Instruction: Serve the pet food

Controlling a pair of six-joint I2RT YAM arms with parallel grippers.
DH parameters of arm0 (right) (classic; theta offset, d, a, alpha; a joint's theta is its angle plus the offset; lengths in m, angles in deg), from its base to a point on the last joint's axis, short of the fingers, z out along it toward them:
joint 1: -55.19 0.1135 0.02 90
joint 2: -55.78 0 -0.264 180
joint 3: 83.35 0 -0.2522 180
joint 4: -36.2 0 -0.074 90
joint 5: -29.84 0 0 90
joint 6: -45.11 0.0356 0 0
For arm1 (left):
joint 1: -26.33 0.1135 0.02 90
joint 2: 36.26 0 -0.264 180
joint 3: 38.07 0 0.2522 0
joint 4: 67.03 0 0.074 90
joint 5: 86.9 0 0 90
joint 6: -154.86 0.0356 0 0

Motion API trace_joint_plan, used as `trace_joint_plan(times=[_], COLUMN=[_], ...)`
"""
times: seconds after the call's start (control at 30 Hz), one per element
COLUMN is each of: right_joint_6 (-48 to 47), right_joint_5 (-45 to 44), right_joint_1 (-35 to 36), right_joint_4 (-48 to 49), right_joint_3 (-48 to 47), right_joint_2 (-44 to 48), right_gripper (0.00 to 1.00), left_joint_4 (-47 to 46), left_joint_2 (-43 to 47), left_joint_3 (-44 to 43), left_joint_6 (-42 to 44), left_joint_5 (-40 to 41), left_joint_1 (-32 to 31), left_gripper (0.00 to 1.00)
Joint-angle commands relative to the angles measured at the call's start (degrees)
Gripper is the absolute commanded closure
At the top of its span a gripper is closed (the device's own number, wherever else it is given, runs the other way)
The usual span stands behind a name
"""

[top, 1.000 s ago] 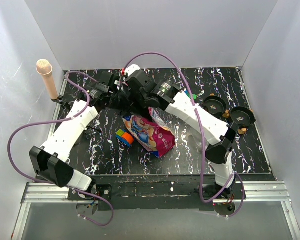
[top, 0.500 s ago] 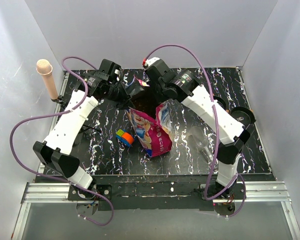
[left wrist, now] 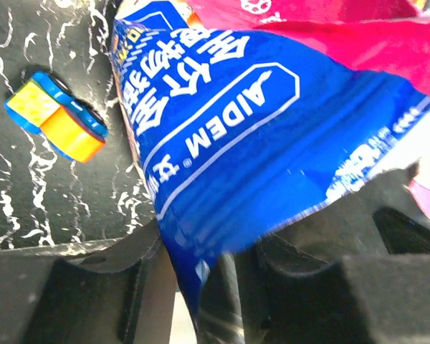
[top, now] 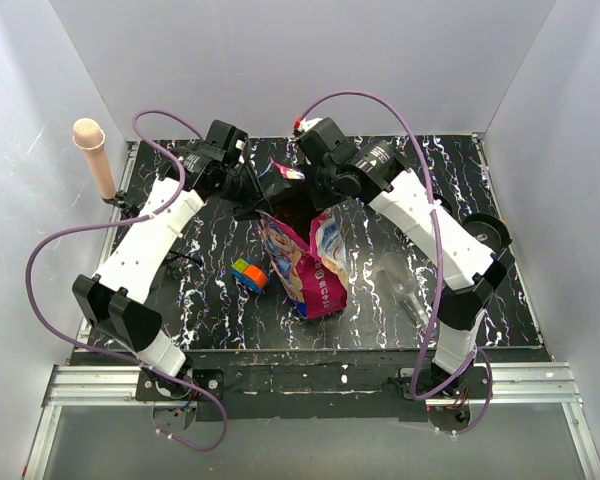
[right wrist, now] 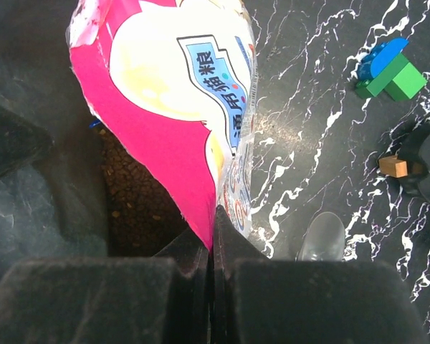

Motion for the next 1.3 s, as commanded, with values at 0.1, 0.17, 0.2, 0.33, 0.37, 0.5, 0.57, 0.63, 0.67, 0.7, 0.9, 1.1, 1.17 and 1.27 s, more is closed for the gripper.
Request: trace_joint_plan(times=[0.1,0.17,0.2,0.33,0.37,0.5,0.57,0.63,0.67,0.7,0.9,1.1,1.17,1.27], right_joint_6=[3.79,4.23,4.67,7.74,8.70,13.28,14.07,13.99,14.25,14.77,15.22,15.04,14.69,14.60], right_joint_5=[4.10,5.50,6.47,13.48,17.25,28.34,30.90,30.21,30.12,30.73,32.74,35.75,33.73,32.23], right_joint_1=[0.15,0.15,0.15,0.15,0.32,0.50,0.50,-0.20,-1.42,-2.57,-9.69,-14.44,-14.53,-14.62], right_joint_4=[7.42,7.77,8.12,10.23,11.46,18.73,23.05,25.61,25.97,26.49,32.55,30.82,28.18,25.54], right_joint_3=[-0.75,-1.45,-1.89,-4.61,-5.66,-7.60,-5.68,-1.82,0.55,4.14,30.86,45.39,45.92,45.22], right_joint_2=[7.37,6.58,5.97,2.72,1.84,-0.45,0.16,1.65,2.52,4.36,16.23,19.85,19.93,20.46], right_gripper=[0.99,0.99,0.99,0.99,0.99,0.99,0.99,0.99,0.99,0.99,0.99,0.99,0.99,0.99], left_joint_4=[4.14,10.63,14.76,24.03,24.03,23.06,22.19,19.73,18.59,16.14,4.81,-5.59,-6.12,-5.95], left_joint_2=[-2.97,-4.72,-5.86,-10.71,-10.53,-10.79,-10.71,-9.22,-8.17,-6.33,-1.75,-0.42,-1.21,-2.97], left_joint_3=[-6.66,-14.11,-17.98,-35.22,-37.34,-42.62,-43.86,-42.90,-41.42,-39.49,-18.50,-7.13,-7.12,-7.65], left_joint_6=[4.93,4.42,4.24,10.36,11.52,15.04,15.57,15.49,15.31,15.92,14.62,11.35,11.27,11.53], left_joint_5=[10.60,19.29,25.51,34.10,33.84,29.54,27.52,26.98,27.42,27.25,9.88,3.80,1.77,-1.84], left_joint_1=[-1.21,-1.38,-1.38,-1.38,-1.38,-1.38,-1.38,-1.47,-1.39,-1.38,-1.73,-5.60,-5.69,-5.69], left_gripper=[1.00,1.00,1.00,1.00,1.00,1.00,1.00,1.00,1.00,1.00,1.00,1.00,1.00,1.00])
